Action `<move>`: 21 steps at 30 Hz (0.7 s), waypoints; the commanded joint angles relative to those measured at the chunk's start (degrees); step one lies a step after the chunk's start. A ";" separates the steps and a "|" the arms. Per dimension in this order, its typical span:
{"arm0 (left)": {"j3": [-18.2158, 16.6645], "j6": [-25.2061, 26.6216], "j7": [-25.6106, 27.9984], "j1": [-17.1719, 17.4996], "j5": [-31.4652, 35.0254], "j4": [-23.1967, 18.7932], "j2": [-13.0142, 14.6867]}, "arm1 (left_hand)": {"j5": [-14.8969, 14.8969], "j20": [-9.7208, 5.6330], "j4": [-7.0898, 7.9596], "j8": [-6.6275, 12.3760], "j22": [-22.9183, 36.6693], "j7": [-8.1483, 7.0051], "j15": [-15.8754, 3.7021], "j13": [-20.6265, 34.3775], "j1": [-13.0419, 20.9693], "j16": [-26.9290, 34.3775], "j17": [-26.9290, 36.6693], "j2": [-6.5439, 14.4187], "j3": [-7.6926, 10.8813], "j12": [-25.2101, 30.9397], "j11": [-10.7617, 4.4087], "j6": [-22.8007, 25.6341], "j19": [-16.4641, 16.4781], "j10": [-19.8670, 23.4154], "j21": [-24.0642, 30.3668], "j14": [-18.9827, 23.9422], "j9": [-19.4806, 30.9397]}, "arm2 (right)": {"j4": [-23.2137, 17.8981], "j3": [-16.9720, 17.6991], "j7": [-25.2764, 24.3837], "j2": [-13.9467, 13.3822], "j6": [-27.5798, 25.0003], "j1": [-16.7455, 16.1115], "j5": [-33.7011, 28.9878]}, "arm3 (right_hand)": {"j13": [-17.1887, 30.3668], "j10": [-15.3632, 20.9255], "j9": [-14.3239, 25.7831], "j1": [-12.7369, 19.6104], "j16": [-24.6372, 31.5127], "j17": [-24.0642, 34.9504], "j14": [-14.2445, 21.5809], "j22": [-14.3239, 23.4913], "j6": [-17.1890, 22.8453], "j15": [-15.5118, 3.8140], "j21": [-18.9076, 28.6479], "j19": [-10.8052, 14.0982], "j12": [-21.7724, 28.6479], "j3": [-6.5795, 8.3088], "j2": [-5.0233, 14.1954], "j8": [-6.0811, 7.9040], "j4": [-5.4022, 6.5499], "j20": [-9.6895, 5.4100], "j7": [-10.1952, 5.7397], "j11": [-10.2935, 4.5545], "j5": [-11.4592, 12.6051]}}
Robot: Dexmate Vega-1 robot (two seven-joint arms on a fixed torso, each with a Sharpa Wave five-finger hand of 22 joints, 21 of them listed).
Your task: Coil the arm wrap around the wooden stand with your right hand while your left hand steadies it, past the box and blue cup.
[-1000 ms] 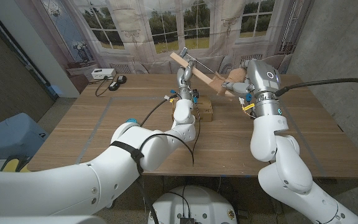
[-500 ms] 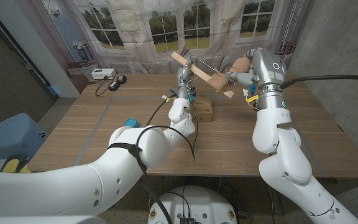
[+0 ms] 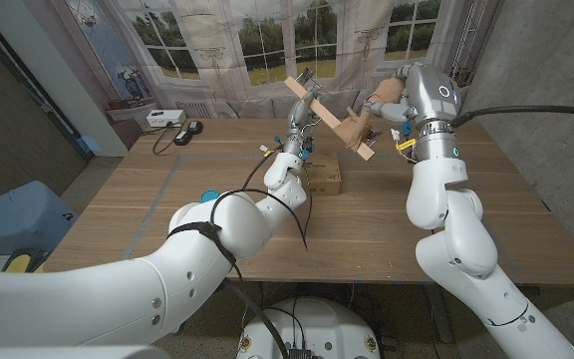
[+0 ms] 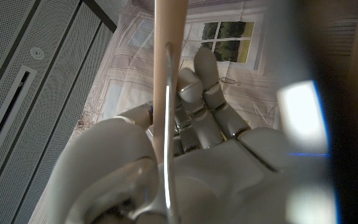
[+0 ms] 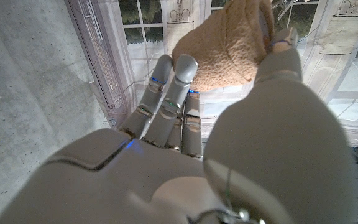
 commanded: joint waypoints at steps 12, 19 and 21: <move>-4.85 0.90 -1.46 -0.24 4.19 -0.29 -0.96 | 0.08 -5.54 4.54 0.58 -0.01 -0.38 -0.22 7.65 0.13 0.10 0.19 0.88 4.91 6.96 -1.04 0.35 0.23 0.42 0.06 0.25 -0.19 | 4.99 1.43 -2.73 2.15 3.53 4.16 1.83 | -0.89 18.71 0.13 19.84 -0.91 -0.01 -1.49 -0.03 14.41 -2.34 -0.46 -0.28 -0.61 -0.42 20.42 0.04 0.56 -7.33 -11.67 -12.35 0.47; -5.27 0.70 -1.61 -0.19 4.62 -0.31 -0.84 | 0.07 -5.55 4.54 0.68 -0.03 -0.32 -0.22 7.65 0.12 0.07 0.20 0.88 4.86 6.96 -0.95 0.32 0.18 0.38 0.08 0.21 -0.25 | 5.94 1.32 -0.82 2.05 2.92 5.94 2.94 | -2.08 19.82 -0.57 20.48 -1.17 -0.12 -0.89 -0.06 15.21 -2.36 -0.64 -0.37 -1.02 -0.39 20.24 0.02 0.15 -7.75 -10.87 -11.61 0.54; -5.28 0.57 -1.76 -0.15 4.71 -0.31 -0.76 | 0.06 -5.55 4.54 0.71 -0.06 -0.35 -0.22 7.64 0.11 0.07 0.20 0.88 4.85 6.97 -0.88 0.27 0.19 0.41 0.07 0.20 -0.27 | 6.20 1.40 -0.53 2.11 2.82 6.30 3.65 | -2.52 20.22 -0.83 20.85 -1.15 -0.12 -0.54 -0.06 15.35 -2.38 -0.62 -0.29 -1.16 -0.27 20.29 -0.06 -0.07 -7.70 -10.66 -11.25 0.49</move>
